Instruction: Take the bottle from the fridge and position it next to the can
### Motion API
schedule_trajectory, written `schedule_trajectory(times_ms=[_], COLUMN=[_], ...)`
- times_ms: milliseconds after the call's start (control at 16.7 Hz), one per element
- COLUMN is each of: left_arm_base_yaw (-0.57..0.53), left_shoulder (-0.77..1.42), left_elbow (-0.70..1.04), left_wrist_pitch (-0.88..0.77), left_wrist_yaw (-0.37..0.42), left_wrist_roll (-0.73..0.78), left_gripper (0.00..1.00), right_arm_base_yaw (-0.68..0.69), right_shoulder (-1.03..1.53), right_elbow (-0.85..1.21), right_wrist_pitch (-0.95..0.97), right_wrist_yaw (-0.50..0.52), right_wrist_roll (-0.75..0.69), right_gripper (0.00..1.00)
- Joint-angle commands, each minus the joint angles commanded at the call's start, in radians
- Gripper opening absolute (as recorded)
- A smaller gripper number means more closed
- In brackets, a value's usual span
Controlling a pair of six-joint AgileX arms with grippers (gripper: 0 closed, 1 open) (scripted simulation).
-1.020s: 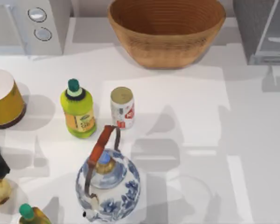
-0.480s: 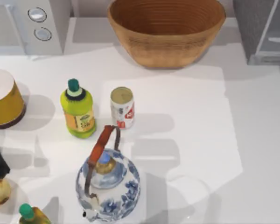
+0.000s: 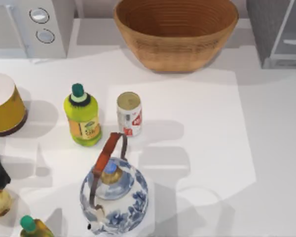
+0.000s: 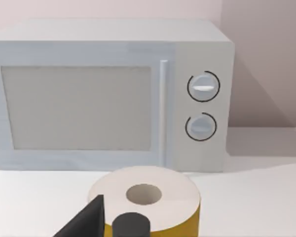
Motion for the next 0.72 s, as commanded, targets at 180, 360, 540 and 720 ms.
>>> schedule_trajectory(times_ms=[180, 360, 540, 720], left_arm_base_yaw=[0.0, 0.0, 0.0, 0.0], left_shoulder=[0.0, 0.0, 0.0, 0.0], left_elbow=[0.0, 0.0, 0.0, 0.0], left_wrist_pitch=[0.0, 0.0, 0.0, 0.0], left_wrist_yaw=[0.0, 0.0, 0.0, 0.0], left_wrist_roll=[0.0, 0.0, 0.0, 0.0], left_gripper=[1.0, 1.0, 1.0, 1.0], right_arm_base_yaw=[0.002, 0.011, 0.022, 0.028], right_shoulder=[0.019, 0.07, 0.123, 0.15], right_elbow=[0.039, 0.138, 0.246, 0.302], right_wrist_pitch=[-0.016, -0.063, -0.117, -0.148], right_wrist_yaw=[0.005, 0.016, 0.027, 0.034], right_wrist_roll=[0.0, -0.001, -0.001, -0.001], right_gripper=[1.0, 1.0, 1.0, 1.0])
